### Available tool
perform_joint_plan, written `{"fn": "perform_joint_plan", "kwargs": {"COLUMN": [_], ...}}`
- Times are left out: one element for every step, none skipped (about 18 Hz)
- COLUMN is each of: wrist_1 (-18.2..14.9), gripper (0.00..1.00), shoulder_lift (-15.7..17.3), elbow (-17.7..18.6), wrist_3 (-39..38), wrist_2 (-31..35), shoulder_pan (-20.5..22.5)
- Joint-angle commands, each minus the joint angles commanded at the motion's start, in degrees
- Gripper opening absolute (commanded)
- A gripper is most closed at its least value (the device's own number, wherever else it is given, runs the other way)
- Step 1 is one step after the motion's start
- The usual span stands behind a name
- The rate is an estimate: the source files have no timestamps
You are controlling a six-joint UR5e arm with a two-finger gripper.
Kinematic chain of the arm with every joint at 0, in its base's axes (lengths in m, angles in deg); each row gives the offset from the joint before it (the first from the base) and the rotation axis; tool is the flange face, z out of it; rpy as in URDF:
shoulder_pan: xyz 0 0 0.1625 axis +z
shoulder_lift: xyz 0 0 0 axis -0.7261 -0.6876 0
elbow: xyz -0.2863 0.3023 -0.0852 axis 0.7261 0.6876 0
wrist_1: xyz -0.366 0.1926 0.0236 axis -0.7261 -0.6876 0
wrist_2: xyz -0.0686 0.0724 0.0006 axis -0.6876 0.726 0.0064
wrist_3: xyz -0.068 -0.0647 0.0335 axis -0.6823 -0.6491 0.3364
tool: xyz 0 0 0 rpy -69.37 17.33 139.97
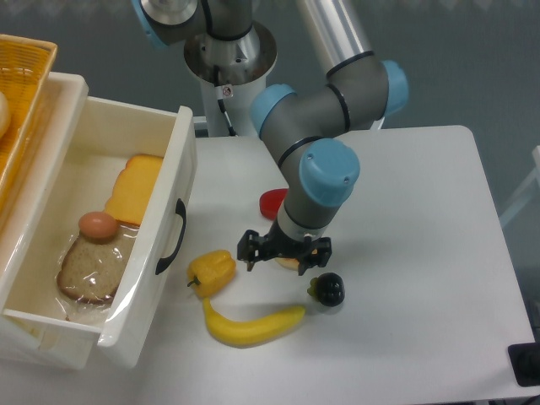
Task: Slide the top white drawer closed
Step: 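Lower the gripper beside the drawer's outer face near its black handle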
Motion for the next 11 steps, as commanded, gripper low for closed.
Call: {"fn": "perform_joint_plan", "kwargs": {"wrist_1": [0.0,-0.1,-0.1,-0.1,-0.1,-0.1,-0.1,-0.1,-0.1,-0.1,-0.1], "gripper": [1.0,1.0,1.0,1.0,1.0,1.0,1.0,1.0,1.0,1.0,1.0], "shoulder_lift": [-0.2,-0.2,-0.2,-0.1,-0.1,-0.1,-0.1,-0.1,-0.1,0.0,0.1], "elbow": [0.0,0.0,0.1,0.2,0.2,0.3,0.4,0.4,0.7,0.7,0.8], "wrist_3": [-0.5,-1.1,-1.6,-1.7,-1.7,-1.6,-1.6,-1.6,-1.3,-1.3,-1.3], "wrist_2": [-0.8,-0.9,-1.0,-0.9,-0.9,-0.9,-0.9,-0.7,-0.6,-0.6,-0.7], "shoulder_pan": [-0.4,-0.7,-1.1,-1.6,-1.8,-2.1,-2.2,-2.7,-3.3,-3.4,-3.4]}}
